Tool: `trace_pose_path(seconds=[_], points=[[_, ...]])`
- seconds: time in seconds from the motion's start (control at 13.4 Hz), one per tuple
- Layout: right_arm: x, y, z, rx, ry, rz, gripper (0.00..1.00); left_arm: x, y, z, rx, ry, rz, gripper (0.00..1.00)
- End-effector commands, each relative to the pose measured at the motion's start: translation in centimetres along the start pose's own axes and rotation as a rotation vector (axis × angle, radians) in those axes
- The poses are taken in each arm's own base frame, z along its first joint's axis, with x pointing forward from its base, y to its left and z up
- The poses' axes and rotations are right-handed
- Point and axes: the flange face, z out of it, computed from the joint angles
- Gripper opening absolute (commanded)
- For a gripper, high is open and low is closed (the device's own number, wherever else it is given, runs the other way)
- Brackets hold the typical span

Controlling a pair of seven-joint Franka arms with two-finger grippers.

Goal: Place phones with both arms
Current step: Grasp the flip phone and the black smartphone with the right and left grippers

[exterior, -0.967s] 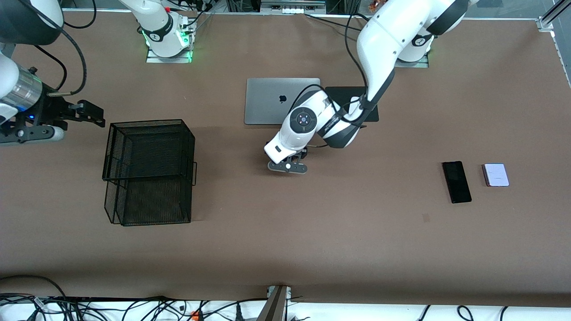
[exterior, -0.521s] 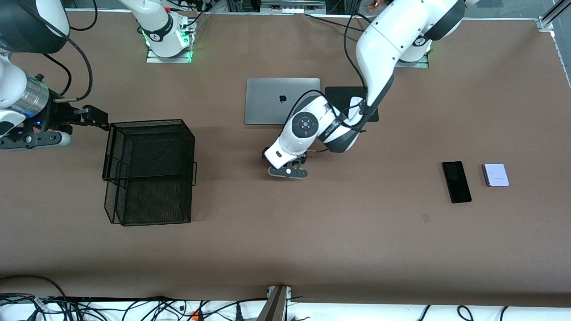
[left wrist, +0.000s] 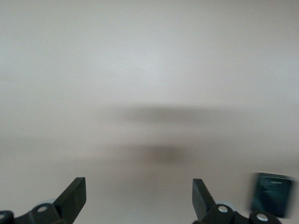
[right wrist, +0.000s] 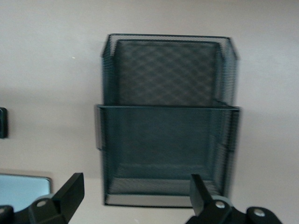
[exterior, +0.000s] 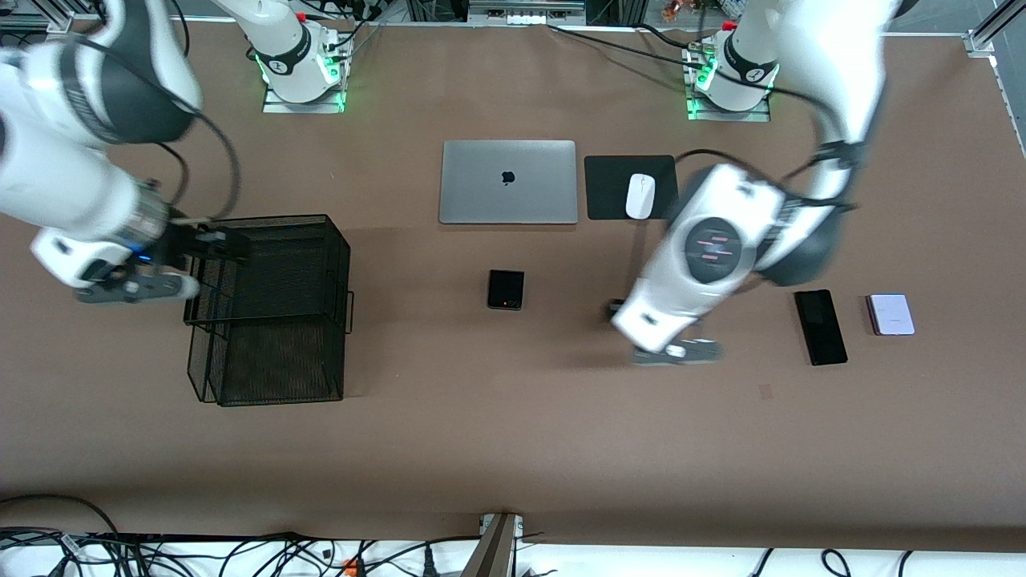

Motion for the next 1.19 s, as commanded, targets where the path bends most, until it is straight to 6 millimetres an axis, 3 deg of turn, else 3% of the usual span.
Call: trace_pose_path(seconds=[0.0, 0.22, 0.3, 0.37, 0.52, 0.6, 0.67, 0.82, 0.97, 1.12], points=[[-0.1, -10.1, 2.8, 0.009, 0.036, 0.079, 1.0, 1.8, -10.3, -2.3, 0.033, -0.026, 0.086, 1.0], [-1.3, -23.0, 7.2, 0.022, 0.088, 0.14, 1.0, 2.3, -20.1, -5.2, 0.035, -0.038, 0.162, 1.0], [-1.8, -27.1, 9.0, 0.018, 0.086, 0.166, 1.0, 1.9, -22.4, -5.8, 0.038, -0.062, 0.187, 1.0], [-2.3, -30.8, 10.5, 0.021, 0.085, 0.2, 1.0, 2.0, -24.9, -5.6, 0.037, -0.077, 0.177, 1.0], [-3.2, -36.0, 13.7, 0.024, 0.08, 0.258, 1.0, 2.4, -29.8, -3.0, 0.021, -0.109, 0.147, 1.0], [-4.0, -38.0, 15.6, 0.026, 0.079, 0.271, 1.0, 2.1, -30.6, -2.2, 0.028, -0.107, 0.149, 1.0], [-4.2, -38.7, 17.5, 0.024, 0.079, 0.274, 1.0, 1.7, -31.5, -1.0, 0.041, -0.122, 0.128, 1.0], [-4.3, -39.4, 21.2, 0.008, 0.074, 0.255, 1.0, -0.2, -31.4, 1.7, 0.009, -0.119, 0.117, 1.0], [-4.6, -40.1, 24.7, -0.021, 0.096, 0.222, 1.0, -1.2, -31.9, 6.9, 0.008, -0.059, 0.12, 1.0], [-4.5, -40.3, 26.9, -0.009, 0.106, 0.218, 1.0, -2.3, -31.8, 11.0, 0.007, -0.004, 0.123, 1.0]])
